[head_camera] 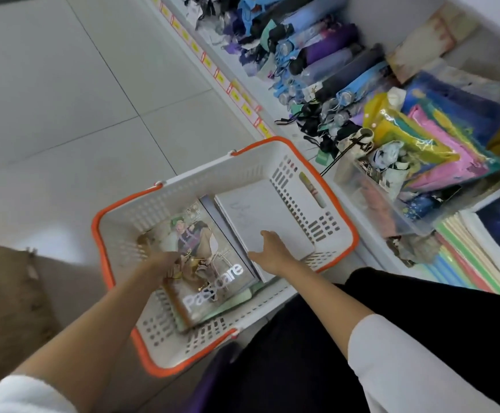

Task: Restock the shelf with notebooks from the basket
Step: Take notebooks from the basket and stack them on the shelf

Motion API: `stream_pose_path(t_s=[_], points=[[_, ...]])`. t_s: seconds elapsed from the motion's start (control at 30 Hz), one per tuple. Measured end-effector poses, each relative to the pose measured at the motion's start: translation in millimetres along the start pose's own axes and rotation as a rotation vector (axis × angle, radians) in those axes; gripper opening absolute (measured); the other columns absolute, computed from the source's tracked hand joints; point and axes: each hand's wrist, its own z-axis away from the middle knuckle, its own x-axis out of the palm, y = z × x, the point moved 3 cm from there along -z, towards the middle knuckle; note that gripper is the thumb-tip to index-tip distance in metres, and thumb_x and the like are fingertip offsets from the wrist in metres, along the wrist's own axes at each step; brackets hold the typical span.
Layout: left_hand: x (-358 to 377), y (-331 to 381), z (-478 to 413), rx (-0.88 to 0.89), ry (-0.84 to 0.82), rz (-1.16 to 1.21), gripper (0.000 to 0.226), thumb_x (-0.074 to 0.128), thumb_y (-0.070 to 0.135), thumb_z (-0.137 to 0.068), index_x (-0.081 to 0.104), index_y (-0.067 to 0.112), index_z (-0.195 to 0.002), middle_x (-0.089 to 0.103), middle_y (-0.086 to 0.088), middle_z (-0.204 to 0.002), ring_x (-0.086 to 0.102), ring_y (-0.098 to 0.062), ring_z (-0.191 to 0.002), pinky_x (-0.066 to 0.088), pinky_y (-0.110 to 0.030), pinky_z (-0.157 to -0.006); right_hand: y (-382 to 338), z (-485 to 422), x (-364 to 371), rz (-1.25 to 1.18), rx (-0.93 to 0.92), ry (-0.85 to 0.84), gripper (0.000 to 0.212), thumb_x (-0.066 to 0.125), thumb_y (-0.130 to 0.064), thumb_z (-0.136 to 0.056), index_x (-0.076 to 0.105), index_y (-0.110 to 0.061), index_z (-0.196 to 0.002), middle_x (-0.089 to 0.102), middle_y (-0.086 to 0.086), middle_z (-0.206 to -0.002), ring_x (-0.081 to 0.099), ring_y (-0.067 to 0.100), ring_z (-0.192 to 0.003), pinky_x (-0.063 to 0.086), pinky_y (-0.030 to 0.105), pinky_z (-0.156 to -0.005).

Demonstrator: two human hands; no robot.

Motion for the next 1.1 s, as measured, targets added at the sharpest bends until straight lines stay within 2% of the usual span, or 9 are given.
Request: stream_pose_path(t_s=[0.17,0.37,0.47,0.53,0.63,0.7,0.8,0.9,1.1], points=[[2,-13,-3,-0.172,-0.047,0.161,0.012,0.046,0.003,-0.085,0.04,0.009,-0.077,0.044,-0.01,-0.064,0.045,-0.022,-0.052,0.039,-0.025,-0.047,18,-20,10,0.011,0.06,0.044,0.082,0.056,-0.039,-0.095,0.006,-0.011,-0.154,-0.008,0.009,-0.162,-0.006,0.023,-0.15,0.015,0.044,-0.12],[4,-18,-5,-0.23,-0.009,0.321,0.01,0.047,0.009,-0.091,0.048,0.007,-0.082,0.059,-0.01,-0.048,0.061,-0.022,-0.049,0.053,-0.032,-0.054,30,-31,11,0.049,0.117,0.016,0.107,0.07,-0.049,-0.082,-0.003,-0.019,-0.155,-0.003,0.009,-0.162,0.002,0.027,-0.149,0.018,0.053,-0.118],[2,-21,-9,-0.18,-0.016,0.379,0.027,0.057,0.005,-0.092,0.056,-0.002,-0.118,0.068,-0.023,-0.103,0.064,-0.034,-0.098,0.052,-0.048,-0.091,31,-34,10,0.184,0.059,0.023,0.1,0.067,-0.051,-0.083,0.004,-0.019,-0.155,0.007,0.013,-0.161,0.012,0.03,-0.147,0.025,0.05,-0.116],[0,-20,-9,-0.114,0.015,0.395,0.036,0.057,-0.004,-0.09,0.052,-0.002,-0.126,0.063,-0.024,-0.117,0.063,-0.036,-0.098,0.051,-0.048,-0.088,27,-35,8,0.253,0.015,-0.008,0.094,0.063,-0.048,-0.085,0.008,-0.017,-0.154,0.017,0.019,-0.157,0.023,0.034,-0.143,0.031,0.046,-0.113],[-4,-21,-7,-0.058,-0.003,0.431,0.029,0.05,-0.006,-0.093,0.052,-0.001,-0.122,0.065,-0.022,-0.106,0.064,-0.032,-0.083,0.051,-0.043,-0.071,14,-31,1,0.384,-0.165,-0.014,0.065,0.056,-0.037,-0.09,0.027,-0.011,-0.142,0.056,0.018,-0.116,0.058,0.035,-0.107,0.05,0.039,-0.083],[-8,-23,-8,-0.023,-0.035,0.449,0.024,0.044,-0.003,-0.097,0.053,0.0,-0.119,0.065,-0.023,-0.111,0.064,-0.031,-0.086,0.051,-0.042,-0.069,5,-24,-4,0.433,-0.267,-0.029,0.053,0.054,-0.026,-0.092,0.031,-0.009,-0.136,0.052,0.004,-0.077,0.059,0.027,-0.076,0.042,0.032,-0.058],[-9,-27,-8,0.009,-0.137,0.441,0.032,0.039,0.019,-0.103,0.054,0.0,-0.124,0.065,-0.022,-0.117,0.065,-0.034,-0.098,0.051,-0.044,-0.075,-13,-15,-10,0.491,-0.299,0.017,0.059,0.052,-0.014,-0.091,0.027,-0.003,-0.143,0.042,-0.001,-0.066,0.05,0.023,-0.066,0.033,0.03,-0.051],[-1,-24,-1,0.056,-0.276,0.423,0.054,0.032,0.051,-0.1,0.059,0.012,-0.125,0.069,-0.015,-0.116,0.064,-0.031,-0.107,0.05,-0.042,-0.081,-43,5,1,0.488,-0.404,0.022,0.05,0.054,-0.012,-0.09,0.037,0.001,-0.135,0.053,0.004,-0.073,0.057,0.025,-0.067,0.039,0.029,-0.051],[1,-18,2,0.131,-0.278,0.339,0.085,0.033,0.081,-0.077,0.06,0.017,-0.126,0.068,-0.013,-0.118,0.064,-0.029,-0.11,0.048,-0.045,-0.096,-92,44,36,0.508,-0.568,-0.031,0.044,0.055,-0.014,-0.085,0.044,0.001,-0.125,0.055,0.009,-0.075,0.052,0.028,-0.063,0.036,0.031,-0.053]])
